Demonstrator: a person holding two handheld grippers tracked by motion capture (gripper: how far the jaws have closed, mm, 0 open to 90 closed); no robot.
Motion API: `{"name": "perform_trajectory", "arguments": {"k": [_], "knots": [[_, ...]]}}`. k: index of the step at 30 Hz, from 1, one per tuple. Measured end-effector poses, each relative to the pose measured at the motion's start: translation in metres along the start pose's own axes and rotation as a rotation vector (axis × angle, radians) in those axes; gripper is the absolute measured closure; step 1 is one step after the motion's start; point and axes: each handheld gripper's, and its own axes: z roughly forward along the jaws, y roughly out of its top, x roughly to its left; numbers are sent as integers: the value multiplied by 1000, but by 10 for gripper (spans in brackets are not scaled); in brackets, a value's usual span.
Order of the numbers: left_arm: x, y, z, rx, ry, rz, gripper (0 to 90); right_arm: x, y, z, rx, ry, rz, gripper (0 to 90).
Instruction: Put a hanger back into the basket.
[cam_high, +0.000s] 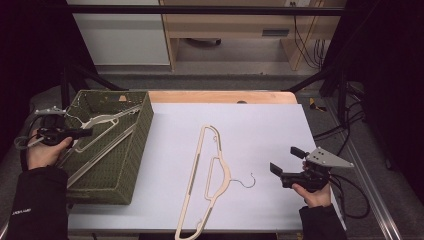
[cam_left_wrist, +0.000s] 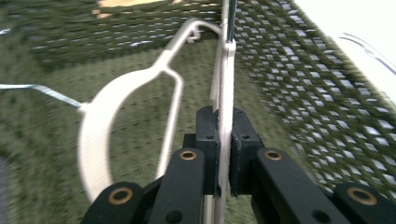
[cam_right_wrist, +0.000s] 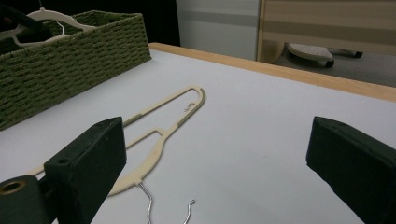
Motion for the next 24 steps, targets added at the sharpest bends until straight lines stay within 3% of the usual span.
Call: {"name": "perform_trajectory", "arguments": {"k": [4, 7, 8, 9, 15, 19, 24], "knots": [[4, -5, 4, -17, 79, -28, 812, 0, 0, 0, 2, 1, 1, 54], [7, -7, 7, 5, 157, -35, 795, 0, 0, -1, -3, 3, 2, 54], [7, -7, 7, 5, 157, -35, 791, 0, 0, -1, -3, 3, 2, 54], [9, -10, 9, 29, 201, -36, 787, 0, 0, -1, -4, 1, 0, 54], [17, -21, 13, 111, 285, -71, 767, 1, 0, 1, 3, 6, -1, 54], [19, -24, 13, 130, 278, -108, 764, 1, 0, 1, 3, 5, -1, 54], [15, -22, 9, 152, 305, -114, 697, 1, 0, 1, 3, 3, -1, 54]]}}
